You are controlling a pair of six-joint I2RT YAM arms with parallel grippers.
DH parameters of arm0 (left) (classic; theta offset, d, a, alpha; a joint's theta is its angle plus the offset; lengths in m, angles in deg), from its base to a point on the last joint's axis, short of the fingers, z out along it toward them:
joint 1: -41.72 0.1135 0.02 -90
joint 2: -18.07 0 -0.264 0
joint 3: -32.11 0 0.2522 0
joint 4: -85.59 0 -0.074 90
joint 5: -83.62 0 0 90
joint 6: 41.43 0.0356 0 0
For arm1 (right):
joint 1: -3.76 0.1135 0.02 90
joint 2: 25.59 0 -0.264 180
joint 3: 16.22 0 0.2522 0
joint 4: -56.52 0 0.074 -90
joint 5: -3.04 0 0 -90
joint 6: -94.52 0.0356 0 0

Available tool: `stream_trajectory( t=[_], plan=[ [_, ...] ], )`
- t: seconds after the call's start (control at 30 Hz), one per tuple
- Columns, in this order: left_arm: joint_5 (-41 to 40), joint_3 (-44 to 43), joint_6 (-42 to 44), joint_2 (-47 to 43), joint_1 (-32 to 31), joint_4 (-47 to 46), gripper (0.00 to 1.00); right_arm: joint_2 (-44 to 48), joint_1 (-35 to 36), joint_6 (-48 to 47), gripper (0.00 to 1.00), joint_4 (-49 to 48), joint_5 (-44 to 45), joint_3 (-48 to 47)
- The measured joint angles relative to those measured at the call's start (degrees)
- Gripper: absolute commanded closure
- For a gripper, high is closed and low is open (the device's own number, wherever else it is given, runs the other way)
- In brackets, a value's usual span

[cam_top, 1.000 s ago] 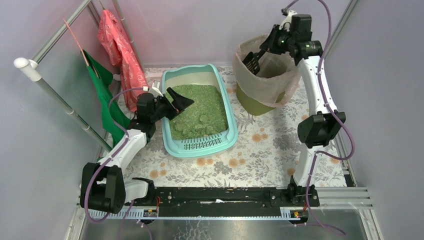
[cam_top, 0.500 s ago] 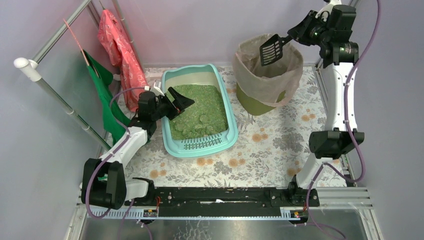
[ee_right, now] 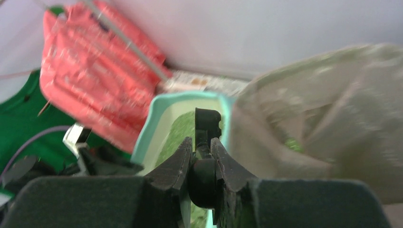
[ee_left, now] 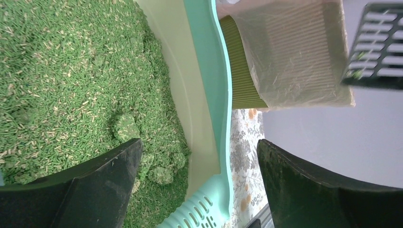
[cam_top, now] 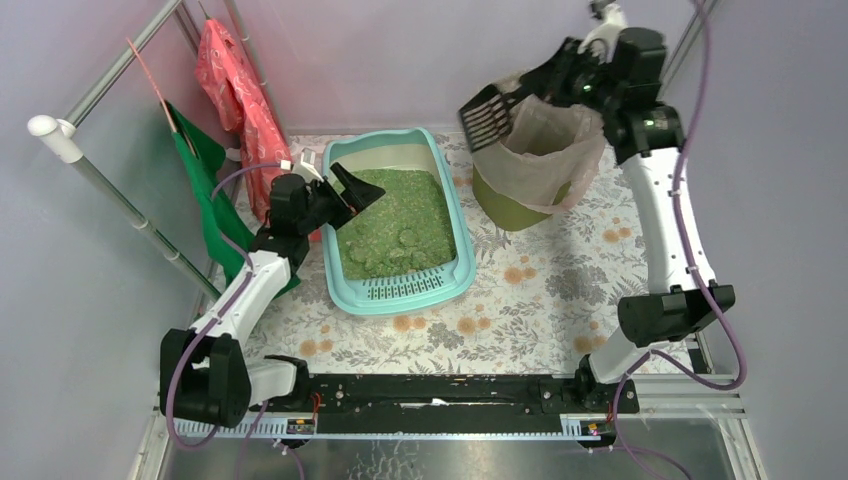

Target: Clean the litter box

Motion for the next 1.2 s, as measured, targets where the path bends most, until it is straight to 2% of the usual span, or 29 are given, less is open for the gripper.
stream_trajectory(
  t=[0.2, 0.43, 0.6, 0.73, 0.87, 1.0, 1.2],
  plan=[
    [-2.9, -0.3, 0.5, -2.1, 0.0, 2.3, 0.01, 0.2, 11.3, -0.1, 1.00, -0.9, 0.5, 8.0],
    [-4.2, -0.6, 1.5, -3.9, 0.2, 4.4, 0.02, -0.3, 17.4, -0.1, 1.00, -2.7, 0.8, 13.3],
    [-4.6, -0.5, 1.6, -4.6, 0.6, 4.7, 0.02, -4.2, 22.0, -0.2, 1.00, -5.0, 1.9, 13.3],
    [-4.9, -0.5, 1.7, -4.8, 1.0, 5.0, 0.02, -11.0, 26.8, -0.3, 1.00, -6.5, 2.2, 13.1],
    [-5.0, -0.5, 2.4, -4.8, 1.6, 5.7, 0.01, -18.9, 28.8, -0.6, 1.00, -5.7, 2.3, 11.7],
    [-5.2, -0.5, 3.1, -4.8, 2.6, 6.7, 0.01, -25.9, 28.2, -2.0, 1.00, -3.2, 4.2, 5.7],
    [-5.2, -0.5, 3.6, -4.8, 4.0, 6.8, 0.01, -30.9, 27.0, -3.8, 1.00, -2.4, 6.3, -3.2]
  ],
)
